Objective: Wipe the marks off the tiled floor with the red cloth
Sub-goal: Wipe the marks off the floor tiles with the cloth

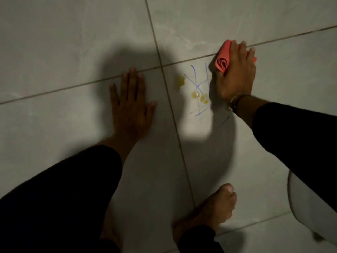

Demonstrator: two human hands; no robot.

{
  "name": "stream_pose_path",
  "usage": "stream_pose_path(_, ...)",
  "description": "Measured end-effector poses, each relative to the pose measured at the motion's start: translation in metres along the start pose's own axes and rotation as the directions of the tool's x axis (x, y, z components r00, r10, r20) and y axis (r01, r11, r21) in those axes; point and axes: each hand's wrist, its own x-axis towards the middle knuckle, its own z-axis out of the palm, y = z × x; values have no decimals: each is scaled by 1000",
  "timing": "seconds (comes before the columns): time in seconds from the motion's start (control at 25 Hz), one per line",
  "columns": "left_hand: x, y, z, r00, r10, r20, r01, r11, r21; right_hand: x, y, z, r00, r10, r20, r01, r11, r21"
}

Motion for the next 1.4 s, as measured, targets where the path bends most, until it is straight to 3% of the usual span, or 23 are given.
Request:
stream_pose_path(0.16,-3,-5,7,998,21,-51,-20,1000,22,20,-47,12,991,-63,-116,56,997,-61)
stream_pose_path(0.28,-2,-7,10,998,26,-55,-25,1000,17,2,-89,43,943,-290,-166,265,951,-157)
stream_pose_path(0.36,-1,-6,7,998,18,-52,-17,1000,10,-76,-85,71,887,-455,-81,446,889,-108)
stream_pose_path(0.44,-1,-6,4,999,24,-31,-23,1000,12,-174,-49,76,866,-498,53,500,856,-130)
stream_pose_path(0.52,-4,-3,4,999,26,-25,-26,999,20,-199,-5,63,882,-460,102,471,858,-206)
stream_pose_path(0.6,-4,-4,7,999,24,-29,-24,999,23,-134,5,52,953,-302,0,295,931,-216)
stream_pose_path(0.68,-3,-7,13,999,28,-32,-27,999,36,-37,-29,39,967,-214,-135,195,970,-145)
stream_pose_path(0.76,-3,-6,14,998,30,-51,-28,999,41,-9,-73,49,937,-275,-216,253,959,-127)
stream_pose_path(0.84,-5,-6,11,998,29,-52,-28,999,27,-77,-84,86,909,-377,-176,372,926,-63)
stream_pose_path(0.96,-3,-4,6,999,26,-26,-26,1000,11,-224,-28,91,883,-465,66,470,874,-125)
stream_pose_path(1.04,-3,-3,5,999,16,-30,-16,1000,-7,-217,18,74,942,-331,65,337,929,-155)
stream_pose_path(1.12,-3,-5,7,1000,11,-26,-11,1000,-2,-136,28,54,996,-55,-71,45,989,-138)
stream_pose_path(1.16,-3,-6,8,1000,14,-28,-13,1000,12,-85,19,45,990,3,-144,-17,996,-93)
stream_pose_path(1.28,-3,-4,9,998,23,-59,-21,999,30,13,-44,40,952,-125,-278,103,990,-94)
stream_pose_path(1.4,0,-5,5,999,11,-42,-11,1000,9,-62,-81,81,915,-370,-158,338,920,-198)
